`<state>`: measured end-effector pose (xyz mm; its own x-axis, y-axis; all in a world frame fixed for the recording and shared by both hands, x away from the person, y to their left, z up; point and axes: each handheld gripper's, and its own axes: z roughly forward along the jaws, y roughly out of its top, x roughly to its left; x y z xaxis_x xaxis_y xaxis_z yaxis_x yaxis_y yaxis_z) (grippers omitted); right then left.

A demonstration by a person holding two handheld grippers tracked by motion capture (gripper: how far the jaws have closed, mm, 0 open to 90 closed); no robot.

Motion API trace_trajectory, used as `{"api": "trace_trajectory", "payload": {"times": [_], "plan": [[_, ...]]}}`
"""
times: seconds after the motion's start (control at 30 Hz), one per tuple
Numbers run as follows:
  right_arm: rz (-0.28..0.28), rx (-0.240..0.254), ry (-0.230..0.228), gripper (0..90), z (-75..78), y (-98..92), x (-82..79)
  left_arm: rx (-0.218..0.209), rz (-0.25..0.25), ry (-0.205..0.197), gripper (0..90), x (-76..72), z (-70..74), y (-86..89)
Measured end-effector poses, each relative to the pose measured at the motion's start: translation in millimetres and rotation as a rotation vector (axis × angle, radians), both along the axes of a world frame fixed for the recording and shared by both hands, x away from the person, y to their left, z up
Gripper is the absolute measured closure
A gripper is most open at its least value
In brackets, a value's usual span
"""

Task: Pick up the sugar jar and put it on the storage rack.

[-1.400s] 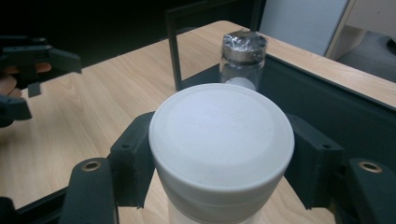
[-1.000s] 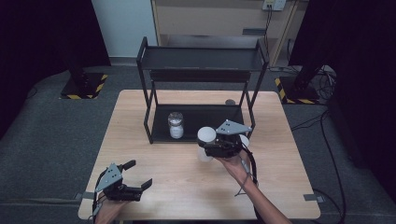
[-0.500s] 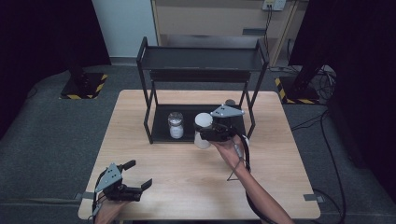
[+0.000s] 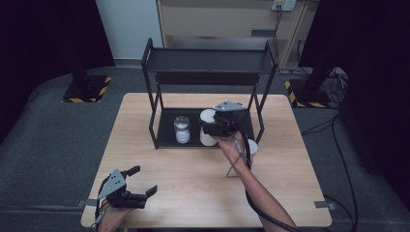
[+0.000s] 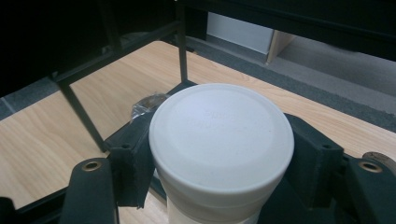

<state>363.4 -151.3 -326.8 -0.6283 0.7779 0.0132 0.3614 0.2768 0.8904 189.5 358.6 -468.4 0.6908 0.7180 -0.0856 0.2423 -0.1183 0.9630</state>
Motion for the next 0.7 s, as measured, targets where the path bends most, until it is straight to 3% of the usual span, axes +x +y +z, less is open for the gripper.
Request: {"api": "trace_trajectory", "payload": {"times": [0.27,0.7], "plan": [[-0.050,-0.016,0.006,34.2,-4.8,15.1,9.4,0.002,0.000,-0.001,0.4,-0.1,0.2,-0.2],[-0.097,-0.030,0.029,34.2,-24.9,28.3,21.6,0.004,-0.003,-0.004,0.4,-0.5,0.2,0.1]]}}
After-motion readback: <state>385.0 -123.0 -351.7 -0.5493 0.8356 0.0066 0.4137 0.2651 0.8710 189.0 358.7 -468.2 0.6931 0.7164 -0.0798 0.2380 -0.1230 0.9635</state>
